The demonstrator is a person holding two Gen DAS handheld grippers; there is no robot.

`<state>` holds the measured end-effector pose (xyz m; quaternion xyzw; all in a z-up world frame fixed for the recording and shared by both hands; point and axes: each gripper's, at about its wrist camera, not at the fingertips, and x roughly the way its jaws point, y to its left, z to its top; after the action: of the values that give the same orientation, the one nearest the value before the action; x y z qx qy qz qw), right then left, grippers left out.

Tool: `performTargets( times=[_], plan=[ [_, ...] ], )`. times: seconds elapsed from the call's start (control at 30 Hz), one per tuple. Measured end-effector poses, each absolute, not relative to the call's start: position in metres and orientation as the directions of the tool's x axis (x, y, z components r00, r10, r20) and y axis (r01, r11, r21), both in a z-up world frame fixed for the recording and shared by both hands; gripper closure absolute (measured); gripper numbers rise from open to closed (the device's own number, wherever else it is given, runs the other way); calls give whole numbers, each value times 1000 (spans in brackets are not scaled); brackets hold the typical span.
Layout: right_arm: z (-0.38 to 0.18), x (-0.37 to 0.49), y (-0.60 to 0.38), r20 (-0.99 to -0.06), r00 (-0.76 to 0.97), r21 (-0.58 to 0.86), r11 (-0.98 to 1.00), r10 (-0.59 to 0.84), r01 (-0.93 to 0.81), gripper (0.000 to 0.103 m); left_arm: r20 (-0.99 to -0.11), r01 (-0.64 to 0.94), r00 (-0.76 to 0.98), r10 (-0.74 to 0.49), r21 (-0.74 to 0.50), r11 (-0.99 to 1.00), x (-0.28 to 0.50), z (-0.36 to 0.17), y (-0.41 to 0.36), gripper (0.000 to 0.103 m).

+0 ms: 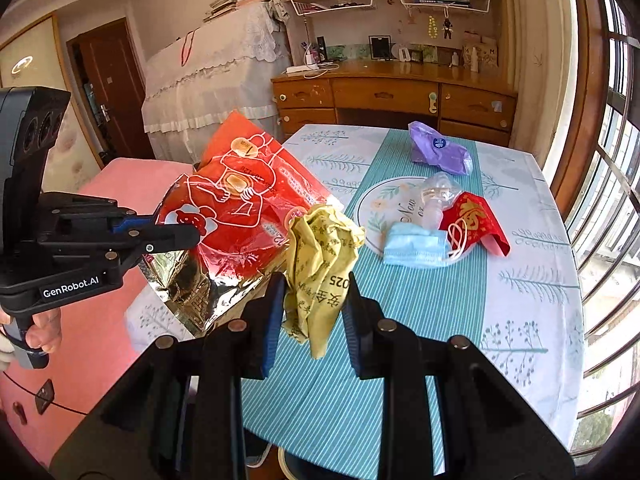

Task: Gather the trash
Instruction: 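Carry the snack bag and yellow wrapper down over the bin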

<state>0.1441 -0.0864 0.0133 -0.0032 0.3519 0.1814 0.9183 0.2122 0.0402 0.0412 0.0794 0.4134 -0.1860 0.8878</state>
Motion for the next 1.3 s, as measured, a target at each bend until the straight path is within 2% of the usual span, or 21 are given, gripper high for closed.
performTargets(
  times=[0.33, 0.6, 0.73, 0.97, 1.3],
  plan=[
    [-8, -2, -84, -676, 656, 71, 915, 337, -397, 79, -803, 456, 530, -273, -1, 890, 76, 1, 33, 97],
    [-81, -71, -102, -738, 595, 84, 919, 318, -386, 79, -856, 524, 442, -269, 2, 852, 12, -81, 14, 97],
    [-133, -82, -110, -787, 544, 96, 928, 293, -360, 79, -887, 540, 375, -269, -27, 841, -10, -134, 2, 97],
    [-224, -81, -129, -854, 449, 151, 952, 261, -267, 79, -912, 558, 343, -226, 4, 830, -24, -219, -20, 97],
    [-314, -62, -134, -899, 383, 128, 965, 210, -230, 79, -916, 556, 349, -200, 31, 831, -1, -299, -45, 97]
  ],
)
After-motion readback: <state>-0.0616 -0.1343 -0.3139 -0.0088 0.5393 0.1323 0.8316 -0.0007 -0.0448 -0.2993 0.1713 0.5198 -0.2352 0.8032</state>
